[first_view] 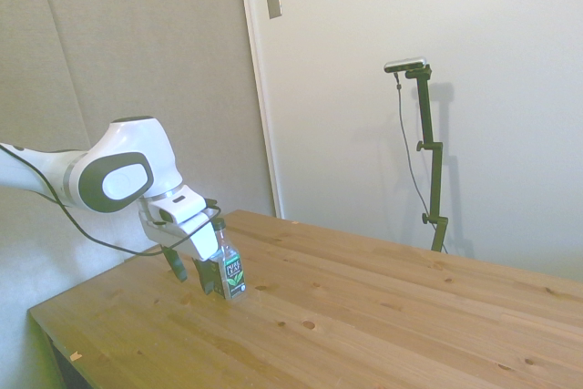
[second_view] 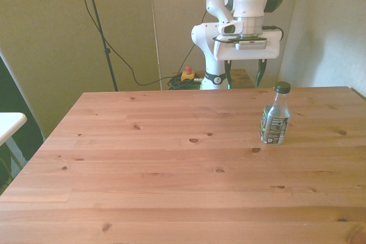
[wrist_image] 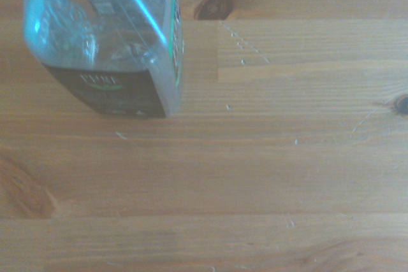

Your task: Knock down the bottle

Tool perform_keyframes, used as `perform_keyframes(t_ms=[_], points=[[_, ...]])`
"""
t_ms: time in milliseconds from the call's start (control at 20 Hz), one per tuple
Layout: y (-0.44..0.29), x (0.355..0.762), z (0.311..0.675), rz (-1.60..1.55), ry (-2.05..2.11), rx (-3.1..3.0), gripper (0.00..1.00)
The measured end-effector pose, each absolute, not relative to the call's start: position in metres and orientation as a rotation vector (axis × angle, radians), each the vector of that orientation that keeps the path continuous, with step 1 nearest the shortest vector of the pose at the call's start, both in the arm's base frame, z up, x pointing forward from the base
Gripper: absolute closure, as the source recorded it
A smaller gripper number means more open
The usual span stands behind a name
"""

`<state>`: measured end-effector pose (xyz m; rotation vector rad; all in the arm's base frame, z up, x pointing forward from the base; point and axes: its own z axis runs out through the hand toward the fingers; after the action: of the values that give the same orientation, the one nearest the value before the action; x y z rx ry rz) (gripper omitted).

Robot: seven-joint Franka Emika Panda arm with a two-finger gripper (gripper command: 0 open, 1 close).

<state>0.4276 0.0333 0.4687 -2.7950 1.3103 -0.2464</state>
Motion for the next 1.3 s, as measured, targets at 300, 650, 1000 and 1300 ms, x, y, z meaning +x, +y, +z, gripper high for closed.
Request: perform_keyframes(t_ms=[300, 650, 1000, 1300], points=[[0.062, 0.447, 0.482, -0.252, 1.384, -2.765, 1.00], [0.083, 0.473, 0.489, -0.262, 1.441, -2.743, 1.00], [0.101, 0.500, 0.486, -0.273, 1.465, -2.740, 1.00], [0.106, 0.521, 0.499, -0.311, 1.500, -2.728, 1.00]])
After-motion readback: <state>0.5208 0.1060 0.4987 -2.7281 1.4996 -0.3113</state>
